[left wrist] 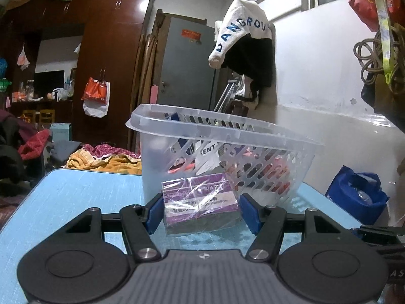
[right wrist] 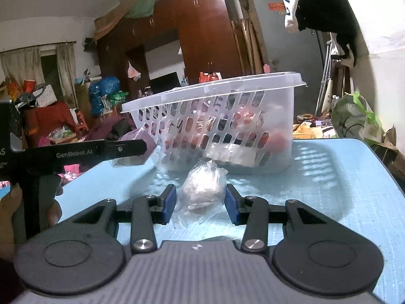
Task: Organize objects
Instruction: 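Grasp the purple-wrapped box with the left tool while the right grasps a clear plastic bag, then carry both items into the white basket and open both tools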
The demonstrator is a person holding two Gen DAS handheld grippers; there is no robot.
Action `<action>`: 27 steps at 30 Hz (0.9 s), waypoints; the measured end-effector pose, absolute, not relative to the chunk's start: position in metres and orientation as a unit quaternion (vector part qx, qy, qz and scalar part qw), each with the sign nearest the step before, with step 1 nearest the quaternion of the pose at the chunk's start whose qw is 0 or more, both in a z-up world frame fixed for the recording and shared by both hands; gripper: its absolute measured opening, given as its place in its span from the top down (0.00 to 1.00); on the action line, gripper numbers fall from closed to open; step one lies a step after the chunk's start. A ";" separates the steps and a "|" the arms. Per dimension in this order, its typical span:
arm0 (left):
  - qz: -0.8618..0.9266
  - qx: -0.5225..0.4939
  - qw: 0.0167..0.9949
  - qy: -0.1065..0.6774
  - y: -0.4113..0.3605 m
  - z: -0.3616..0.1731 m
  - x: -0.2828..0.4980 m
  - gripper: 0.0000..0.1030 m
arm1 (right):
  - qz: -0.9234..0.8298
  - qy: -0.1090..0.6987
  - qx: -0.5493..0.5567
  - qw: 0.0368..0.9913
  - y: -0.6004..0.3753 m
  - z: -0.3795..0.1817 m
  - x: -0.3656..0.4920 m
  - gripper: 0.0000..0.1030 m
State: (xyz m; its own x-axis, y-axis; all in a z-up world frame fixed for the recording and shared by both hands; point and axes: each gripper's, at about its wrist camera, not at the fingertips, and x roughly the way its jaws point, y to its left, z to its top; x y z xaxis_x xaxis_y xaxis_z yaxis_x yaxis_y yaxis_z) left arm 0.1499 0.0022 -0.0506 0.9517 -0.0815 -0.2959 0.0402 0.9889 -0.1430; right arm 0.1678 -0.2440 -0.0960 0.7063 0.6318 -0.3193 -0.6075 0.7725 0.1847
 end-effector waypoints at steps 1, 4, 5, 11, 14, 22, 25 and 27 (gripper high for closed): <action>-0.031 -0.067 0.985 0.153 0.003 -0.051 0.150 0.35 | 0.335 0.184 0.034 0.923 -0.244 -0.096 0.168 0.56; -0.030 -0.068 0.986 0.150 0.004 -0.051 0.148 0.35 | 0.335 0.181 0.040 0.924 -0.246 -0.096 0.168 0.56; -0.030 -0.070 0.986 0.149 0.005 -0.051 0.147 0.35 | 0.334 0.179 0.043 0.924 -0.247 -0.097 0.168 0.56; -0.034 -0.071 0.987 0.137 0.006 -0.051 0.143 0.35 | 0.332 0.169 0.053 0.927 -0.251 -0.097 0.166 0.56; -0.036 -0.070 0.988 0.134 0.006 -0.051 0.142 0.35 | 0.331 0.164 0.055 0.928 -0.251 -0.097 0.165 0.56; -0.082 -0.076 0.992 0.064 0.008 -0.012 0.117 0.35 | 0.334 0.066 0.039 0.939 -0.266 -0.047 0.145 0.56; -0.076 -0.053 0.994 0.054 0.005 0.034 0.137 0.35 | 0.343 0.051 0.028 0.938 -0.260 0.003 0.173 0.56; -0.081 -0.051 0.993 0.070 0.006 0.059 0.164 0.35 | 0.342 0.053 0.019 0.938 -0.249 0.031 0.203 0.56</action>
